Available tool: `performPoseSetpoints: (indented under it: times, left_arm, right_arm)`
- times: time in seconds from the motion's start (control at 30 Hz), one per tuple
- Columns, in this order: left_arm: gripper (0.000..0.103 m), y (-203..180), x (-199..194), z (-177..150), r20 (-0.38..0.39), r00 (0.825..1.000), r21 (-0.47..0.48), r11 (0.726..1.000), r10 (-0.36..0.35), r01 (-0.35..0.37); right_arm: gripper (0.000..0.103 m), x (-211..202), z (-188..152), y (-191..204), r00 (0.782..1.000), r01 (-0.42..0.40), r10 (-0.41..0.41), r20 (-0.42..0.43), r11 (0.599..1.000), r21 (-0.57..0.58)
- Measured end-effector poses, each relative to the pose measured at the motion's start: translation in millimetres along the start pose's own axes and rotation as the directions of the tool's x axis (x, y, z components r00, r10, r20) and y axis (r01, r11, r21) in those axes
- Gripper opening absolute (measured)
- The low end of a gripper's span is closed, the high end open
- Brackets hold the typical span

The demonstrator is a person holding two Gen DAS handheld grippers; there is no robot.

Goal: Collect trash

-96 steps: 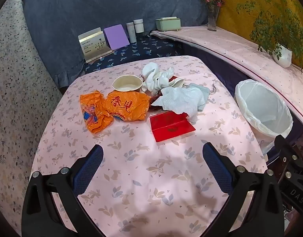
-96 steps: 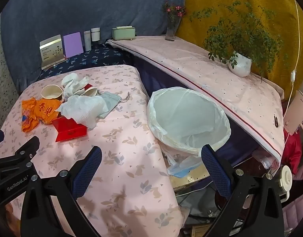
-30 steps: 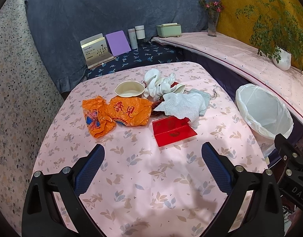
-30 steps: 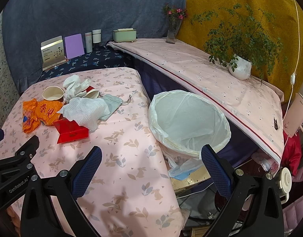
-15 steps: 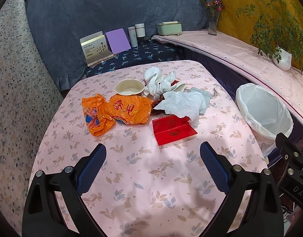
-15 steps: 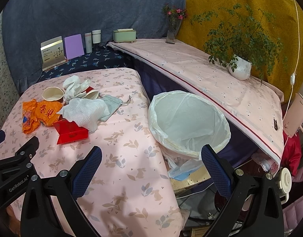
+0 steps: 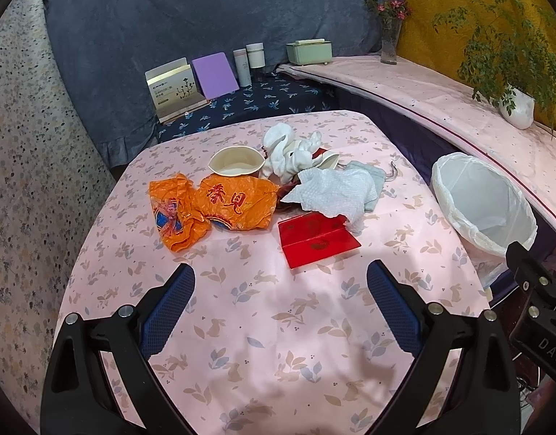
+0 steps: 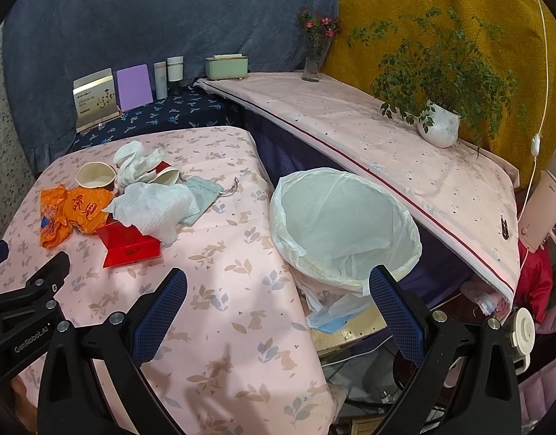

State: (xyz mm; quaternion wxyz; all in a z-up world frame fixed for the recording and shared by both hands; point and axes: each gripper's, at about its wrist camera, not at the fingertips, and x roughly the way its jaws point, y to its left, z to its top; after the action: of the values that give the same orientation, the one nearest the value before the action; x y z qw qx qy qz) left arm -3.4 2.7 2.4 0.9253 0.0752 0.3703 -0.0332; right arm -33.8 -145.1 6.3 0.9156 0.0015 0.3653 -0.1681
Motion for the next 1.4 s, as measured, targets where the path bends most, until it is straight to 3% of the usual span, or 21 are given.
performPoseSetpoints:
  times: [0.97,1.4]
  left_arm:
    - [0.092,6,8,1,-0.004,0.999,-0.013,0.999,-0.036,0.036]
    - [0.092,57,46,10,-0.066,0.997,-0.081,0.995,0.045,-0.050]
  right_arm:
    - [0.096,0,0,-4,1.000,-0.001,0.001,0.012,1.000,0.012]
    - [0.096,25,17,28,0.999,-0.045,0.044,0.019,0.999,0.011]
